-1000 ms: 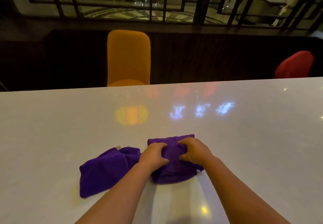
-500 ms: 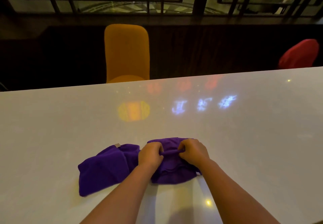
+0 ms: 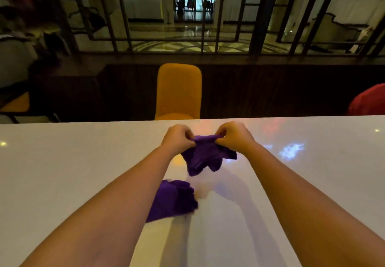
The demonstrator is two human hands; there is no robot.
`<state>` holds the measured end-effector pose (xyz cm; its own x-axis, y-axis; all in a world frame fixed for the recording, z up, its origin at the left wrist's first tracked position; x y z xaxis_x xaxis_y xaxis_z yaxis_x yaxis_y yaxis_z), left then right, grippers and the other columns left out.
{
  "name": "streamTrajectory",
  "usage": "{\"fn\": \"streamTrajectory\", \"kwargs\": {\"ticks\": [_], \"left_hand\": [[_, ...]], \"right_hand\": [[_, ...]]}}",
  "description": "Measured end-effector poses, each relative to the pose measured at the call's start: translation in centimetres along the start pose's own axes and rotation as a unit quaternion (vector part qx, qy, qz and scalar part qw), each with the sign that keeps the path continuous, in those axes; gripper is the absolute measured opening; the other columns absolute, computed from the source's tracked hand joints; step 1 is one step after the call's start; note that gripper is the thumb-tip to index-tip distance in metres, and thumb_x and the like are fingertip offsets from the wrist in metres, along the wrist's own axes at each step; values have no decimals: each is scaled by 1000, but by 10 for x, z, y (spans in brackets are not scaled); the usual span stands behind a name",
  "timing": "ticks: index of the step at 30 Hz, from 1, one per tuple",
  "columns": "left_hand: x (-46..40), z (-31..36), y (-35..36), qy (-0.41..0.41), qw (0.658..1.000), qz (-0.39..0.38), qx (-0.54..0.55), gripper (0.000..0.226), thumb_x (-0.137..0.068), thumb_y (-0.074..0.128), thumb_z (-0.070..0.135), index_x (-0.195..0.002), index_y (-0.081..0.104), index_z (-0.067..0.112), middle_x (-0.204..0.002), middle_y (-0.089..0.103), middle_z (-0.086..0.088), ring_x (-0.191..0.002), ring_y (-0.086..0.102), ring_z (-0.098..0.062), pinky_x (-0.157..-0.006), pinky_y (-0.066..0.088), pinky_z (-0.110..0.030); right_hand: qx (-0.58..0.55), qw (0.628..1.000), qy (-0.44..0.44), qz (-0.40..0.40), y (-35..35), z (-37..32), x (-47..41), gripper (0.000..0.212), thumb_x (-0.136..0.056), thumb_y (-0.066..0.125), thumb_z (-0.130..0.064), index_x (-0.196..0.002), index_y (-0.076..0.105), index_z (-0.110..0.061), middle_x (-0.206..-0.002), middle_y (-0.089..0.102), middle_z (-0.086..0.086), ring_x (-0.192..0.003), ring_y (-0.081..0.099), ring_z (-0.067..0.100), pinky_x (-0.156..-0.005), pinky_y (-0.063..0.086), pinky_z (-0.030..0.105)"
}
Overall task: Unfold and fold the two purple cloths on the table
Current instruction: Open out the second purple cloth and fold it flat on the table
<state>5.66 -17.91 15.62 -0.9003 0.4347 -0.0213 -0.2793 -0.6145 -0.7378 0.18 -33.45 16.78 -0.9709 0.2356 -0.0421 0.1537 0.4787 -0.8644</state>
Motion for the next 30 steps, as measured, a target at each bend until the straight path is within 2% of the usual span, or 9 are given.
{"fn": "streamTrajectory", "kwargs": {"ticks": [5,10,13,19,23,27,30], "left_hand": [[13,-17,-74,-3,999,34,12,13,-75,74,15,-77,63,21,-82,62,0,-83,61,-18,-67,51,-28],[43,-70,-134,-29,998,62,2,12,-77,72,14,-78,62,21,-82,61,1,-86,60,-18,-68,52,-27],[58,-109,-164,-46,996,70,-5,12,-78,71,12,-78,62,20,-81,61,1,-83,61,-18,-62,50,-22],[68,-192,-209,-68,996,56,-15,9,-79,69,10,-78,63,17,-82,62,-2,-81,60,-18,-66,51,-26],[63,-244,-232,-64,997,39,-20,10,-80,68,10,-80,61,17,-84,62,-3,-81,60,-18,-59,49,-20],[53,-260,-252,-35,998,31,-29,10,-80,69,12,-80,61,19,-84,62,-2,-82,62,-20,-70,55,-30],[54,-263,-250,-20,999,13,-24,11,-80,69,12,-80,61,19,-84,62,-2,-81,61,-19,-69,53,-29]], "right_hand": [[-4,999,-54,0,-7,-72,-17,16,-81,70,-20,-96,69,-16,-84,61,-1,-73,58,16,-57,46,21],[-4,995,-100,-19,34,-147,-23,9,-79,71,-22,-86,66,-21,-84,64,2,-73,61,18,-60,54,26],[-8,993,-113,-34,69,-190,-24,8,-80,71,-22,-83,63,-24,-82,62,-1,-72,61,16,-60,56,26],[-2,993,-104,-62,137,-261,-34,13,-82,69,-18,-94,69,-17,-85,62,0,-78,62,19,-61,53,26],[1,995,-81,-62,174,-299,-44,16,-83,67,-17,-99,67,-14,-86,60,0,-81,61,20,-65,54,27],[-3,998,-50,-32,186,-316,-50,17,-82,68,-17,-99,67,-15,-88,61,1,-82,62,21,-66,54,29],[5,999,-28,-32,190,-315,-46,19,-81,69,-18,-100,66,-14,-89,60,2,-83,61,21,-65,52,27]]}}
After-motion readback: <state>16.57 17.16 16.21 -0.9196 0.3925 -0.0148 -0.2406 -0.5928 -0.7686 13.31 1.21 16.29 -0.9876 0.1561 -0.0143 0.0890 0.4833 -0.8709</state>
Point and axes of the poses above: each hand's wrist, its own x-axis away from the middle knuckle, its own y-axis out of the palm, z = x × y, the point moved 7 cm from there along -x, towards the middle knuckle
